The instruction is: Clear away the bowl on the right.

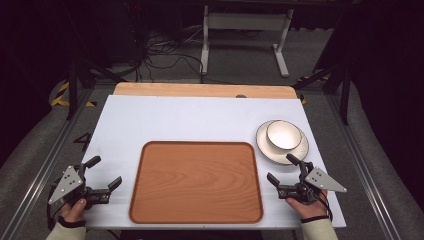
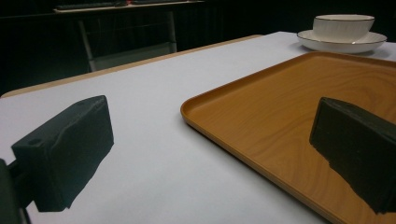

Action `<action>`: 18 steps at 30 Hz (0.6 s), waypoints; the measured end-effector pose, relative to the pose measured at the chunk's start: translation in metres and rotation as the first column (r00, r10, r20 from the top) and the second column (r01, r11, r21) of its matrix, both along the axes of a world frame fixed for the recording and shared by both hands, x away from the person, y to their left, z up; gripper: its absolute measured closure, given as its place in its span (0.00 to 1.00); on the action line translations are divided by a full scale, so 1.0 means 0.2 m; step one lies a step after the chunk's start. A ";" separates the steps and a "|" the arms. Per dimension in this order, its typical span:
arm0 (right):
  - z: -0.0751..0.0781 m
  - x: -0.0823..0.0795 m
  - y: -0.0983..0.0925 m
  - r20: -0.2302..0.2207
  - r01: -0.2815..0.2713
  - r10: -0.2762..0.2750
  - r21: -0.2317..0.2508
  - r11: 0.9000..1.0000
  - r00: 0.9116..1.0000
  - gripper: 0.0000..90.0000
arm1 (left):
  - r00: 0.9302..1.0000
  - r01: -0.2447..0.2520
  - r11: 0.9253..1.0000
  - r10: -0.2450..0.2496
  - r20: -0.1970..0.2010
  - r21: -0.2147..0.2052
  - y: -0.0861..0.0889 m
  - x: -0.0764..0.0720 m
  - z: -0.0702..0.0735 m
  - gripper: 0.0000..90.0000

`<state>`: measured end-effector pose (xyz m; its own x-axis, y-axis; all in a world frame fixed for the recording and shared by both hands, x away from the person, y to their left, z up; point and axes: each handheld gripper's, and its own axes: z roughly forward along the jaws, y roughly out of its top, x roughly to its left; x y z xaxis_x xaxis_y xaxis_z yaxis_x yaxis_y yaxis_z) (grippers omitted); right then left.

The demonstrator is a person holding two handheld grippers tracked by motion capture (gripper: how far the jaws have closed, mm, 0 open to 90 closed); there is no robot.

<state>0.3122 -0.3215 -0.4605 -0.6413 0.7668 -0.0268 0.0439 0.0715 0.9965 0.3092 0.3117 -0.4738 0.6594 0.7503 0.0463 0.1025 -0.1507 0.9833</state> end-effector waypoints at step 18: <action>0.00 0.01 0.00 -0.005 -0.026 0.026 -0.016 1.000 1.000 0.11 | 1.000 0.004 1.000 -0.004 -0.011 0.002 0.00 0.01 0.00 0.00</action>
<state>0.3134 -0.3206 -0.4599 -0.6609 0.7496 -0.0358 0.0468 0.0888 0.9950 0.3102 0.3125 -0.4733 0.6633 0.7473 0.0402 0.1126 -0.1527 0.9818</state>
